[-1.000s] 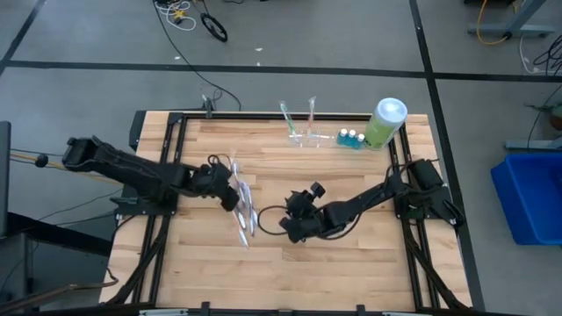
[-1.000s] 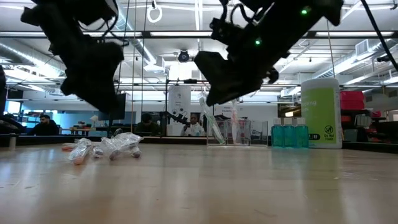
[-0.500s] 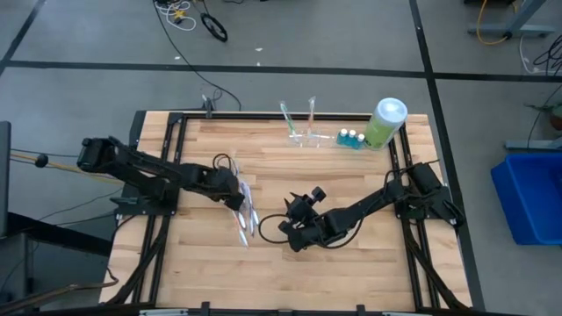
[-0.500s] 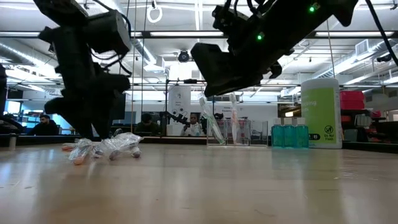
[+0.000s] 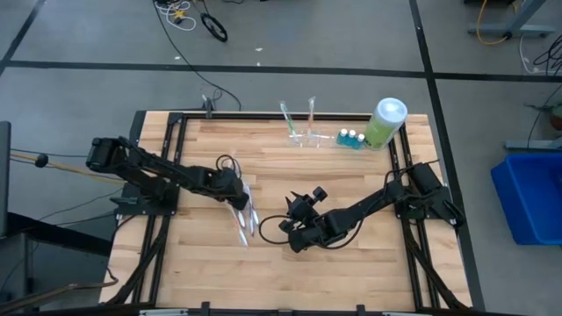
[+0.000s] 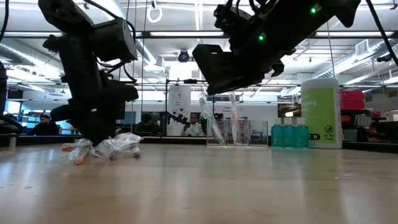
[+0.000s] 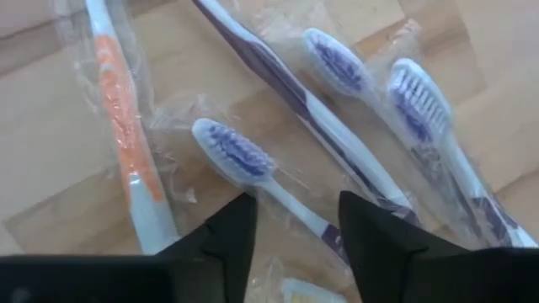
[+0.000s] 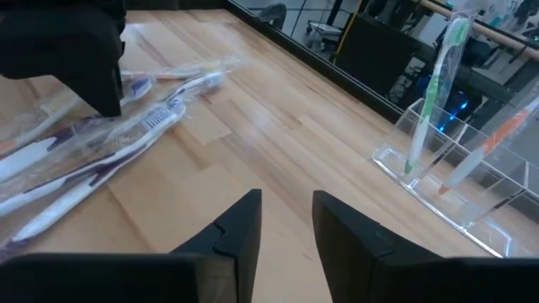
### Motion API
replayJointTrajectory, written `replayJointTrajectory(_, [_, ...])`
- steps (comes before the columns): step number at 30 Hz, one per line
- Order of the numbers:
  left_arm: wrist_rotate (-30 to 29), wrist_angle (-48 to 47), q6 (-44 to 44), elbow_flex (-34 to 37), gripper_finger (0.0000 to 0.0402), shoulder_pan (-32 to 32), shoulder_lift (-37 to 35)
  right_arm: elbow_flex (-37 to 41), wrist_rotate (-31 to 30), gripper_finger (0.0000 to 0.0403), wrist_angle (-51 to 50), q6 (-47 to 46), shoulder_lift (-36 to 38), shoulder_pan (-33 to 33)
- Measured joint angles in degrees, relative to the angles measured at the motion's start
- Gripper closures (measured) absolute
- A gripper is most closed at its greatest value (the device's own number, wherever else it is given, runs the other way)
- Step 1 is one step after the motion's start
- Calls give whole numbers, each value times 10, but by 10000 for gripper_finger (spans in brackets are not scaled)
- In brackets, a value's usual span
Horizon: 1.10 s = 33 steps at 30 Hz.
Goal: Pick & Place toothbrushing station
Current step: Put the purple toothbrush into the right section of the transparent organizer
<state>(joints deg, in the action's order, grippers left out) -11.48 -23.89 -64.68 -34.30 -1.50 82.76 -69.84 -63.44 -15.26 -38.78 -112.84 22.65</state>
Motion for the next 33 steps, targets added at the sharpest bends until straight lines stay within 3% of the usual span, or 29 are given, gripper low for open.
replayJointTrajectory(8, [-27, 6, 5, 0, 345, 0, 8, 0, 6, 290, 0, 2, 0, 2])
replayJointTrajectory(14, [-44, 12, 25, 0, 394, 0, 5, 0, 7, 280, -8, 7, 0, 12])
replayJointTrajectory(28, [-59, 7, 101, -60, 398, -13, -7, 3, 64, 299, -33, -5, 1, 18])
replayJointTrajectory(33, [-107, 14, 129, -106, 400, -40, -38, 75, 81, 308, 78, 1, 1, 23])
